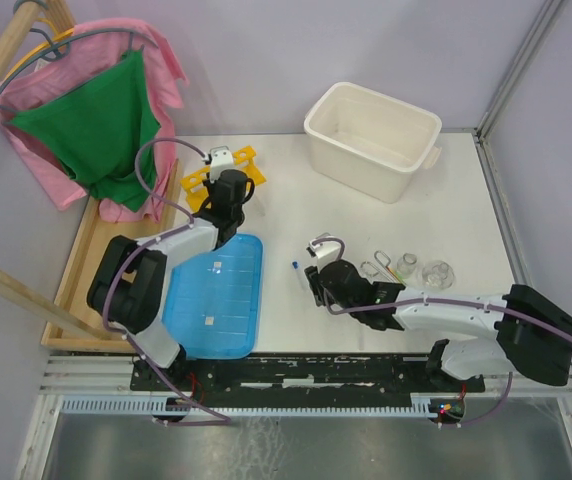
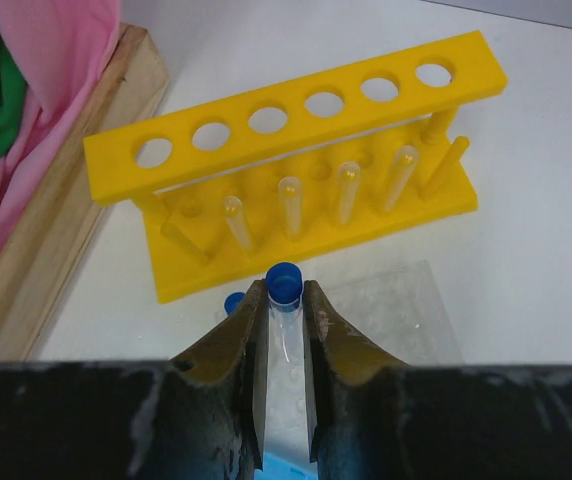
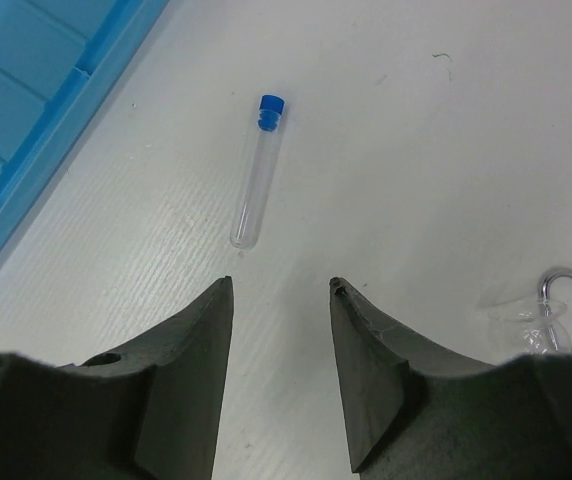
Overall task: Organize the chemistry lab equipment
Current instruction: Insert the test tube into the slot of the test tube rack.
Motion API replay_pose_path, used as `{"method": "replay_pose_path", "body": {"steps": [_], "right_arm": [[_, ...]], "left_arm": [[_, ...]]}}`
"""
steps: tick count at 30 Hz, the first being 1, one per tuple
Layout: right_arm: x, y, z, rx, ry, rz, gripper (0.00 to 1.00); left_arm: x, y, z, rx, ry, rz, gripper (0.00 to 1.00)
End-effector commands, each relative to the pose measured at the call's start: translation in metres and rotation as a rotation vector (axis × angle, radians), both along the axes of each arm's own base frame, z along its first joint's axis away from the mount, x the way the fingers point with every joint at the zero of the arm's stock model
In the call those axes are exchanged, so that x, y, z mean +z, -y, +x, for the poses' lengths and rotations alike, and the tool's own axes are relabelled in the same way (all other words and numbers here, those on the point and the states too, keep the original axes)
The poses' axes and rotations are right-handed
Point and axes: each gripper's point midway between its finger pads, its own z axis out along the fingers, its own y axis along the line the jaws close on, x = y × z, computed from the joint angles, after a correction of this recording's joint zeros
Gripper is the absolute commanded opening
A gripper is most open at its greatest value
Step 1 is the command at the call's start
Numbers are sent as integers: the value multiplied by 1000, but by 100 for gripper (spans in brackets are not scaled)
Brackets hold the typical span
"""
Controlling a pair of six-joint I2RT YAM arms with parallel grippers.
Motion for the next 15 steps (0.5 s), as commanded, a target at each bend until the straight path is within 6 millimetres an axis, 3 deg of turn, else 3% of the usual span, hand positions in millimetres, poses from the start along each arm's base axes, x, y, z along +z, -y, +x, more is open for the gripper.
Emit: {"method": "replay_pose_path", "body": {"steps": [1, 15], "right_arm": [[23, -18, 14, -6, 50, 39, 52], [18, -18, 25, -12, 21, 52, 53]], "left_arm": [[34, 15, 29, -38, 103, -25, 12], [17, 30, 45, -76, 80, -47, 12]]}}
